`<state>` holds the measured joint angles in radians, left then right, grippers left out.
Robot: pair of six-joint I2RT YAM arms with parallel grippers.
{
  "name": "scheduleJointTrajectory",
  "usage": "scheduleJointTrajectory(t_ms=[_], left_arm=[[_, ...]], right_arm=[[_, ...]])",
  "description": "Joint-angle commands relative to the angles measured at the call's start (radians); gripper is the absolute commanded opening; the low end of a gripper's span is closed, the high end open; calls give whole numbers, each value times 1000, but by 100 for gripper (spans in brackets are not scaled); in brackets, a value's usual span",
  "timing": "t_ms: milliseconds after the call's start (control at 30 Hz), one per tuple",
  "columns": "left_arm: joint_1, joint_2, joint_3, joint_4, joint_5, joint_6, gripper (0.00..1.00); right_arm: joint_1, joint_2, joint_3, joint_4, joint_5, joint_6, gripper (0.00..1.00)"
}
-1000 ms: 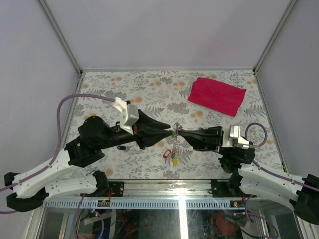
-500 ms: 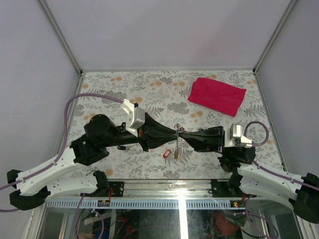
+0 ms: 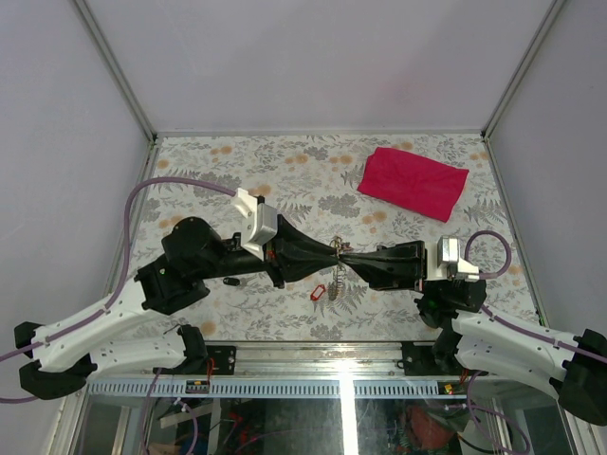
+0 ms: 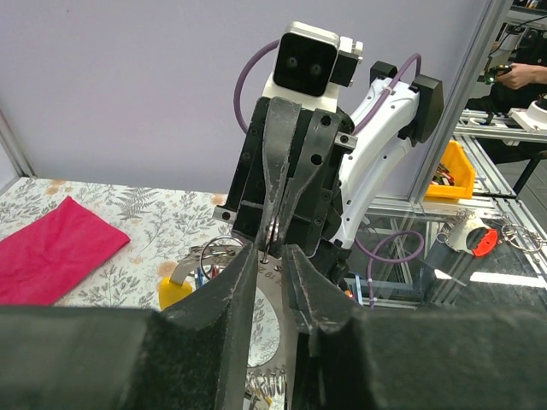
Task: Put the keys on the keyring
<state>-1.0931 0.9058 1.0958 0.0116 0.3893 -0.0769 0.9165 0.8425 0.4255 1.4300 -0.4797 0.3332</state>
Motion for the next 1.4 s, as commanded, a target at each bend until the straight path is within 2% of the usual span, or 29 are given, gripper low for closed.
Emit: scheduleJointTrajectory(t_ms=[0, 133, 233, 333, 400, 500, 600, 700, 833, 1033, 1133, 1367], left_arm=[[-6, 10, 26, 68, 6, 18, 17], [-7, 15, 27, 67, 5, 19, 12], [-7, 14, 30, 61, 8, 17, 1], [-7, 14, 43, 32, 14, 19, 0], [-6, 19, 71, -21, 19, 29, 0], [-7, 33, 131, -149, 6, 52, 0], [-6, 44, 182, -264, -10, 76, 0], [-6, 53, 220, -360, -23, 100, 0], [-7, 82, 281, -480, -39, 139, 0], [-6, 165, 393, -663, -65, 199, 0], [-7, 199, 426, -719, -74, 215, 0], [-5, 224, 452, -748, -84, 233, 0]], right_arm=[[2, -12, 62, 63, -10, 6, 0], [2, -9, 62, 63, -11, 7, 0], [2, -7, 63, 64, -13, 9, 0], [1, -19, 61, 39, -15, -3, 1], [1, -43, 60, -14, -17, -33, 7], [1, -106, 66, -164, -21, -97, 11], [2, -171, 69, -314, -19, -163, 22], [2, -235, 77, -474, 4, -239, 28], [2, -296, 118, -697, 32, -330, 30], [1, -290, 280, -1093, 58, -426, 33], [1, -273, 337, -1201, 19, -450, 34], [1, -233, 390, -1289, -70, -454, 36]])
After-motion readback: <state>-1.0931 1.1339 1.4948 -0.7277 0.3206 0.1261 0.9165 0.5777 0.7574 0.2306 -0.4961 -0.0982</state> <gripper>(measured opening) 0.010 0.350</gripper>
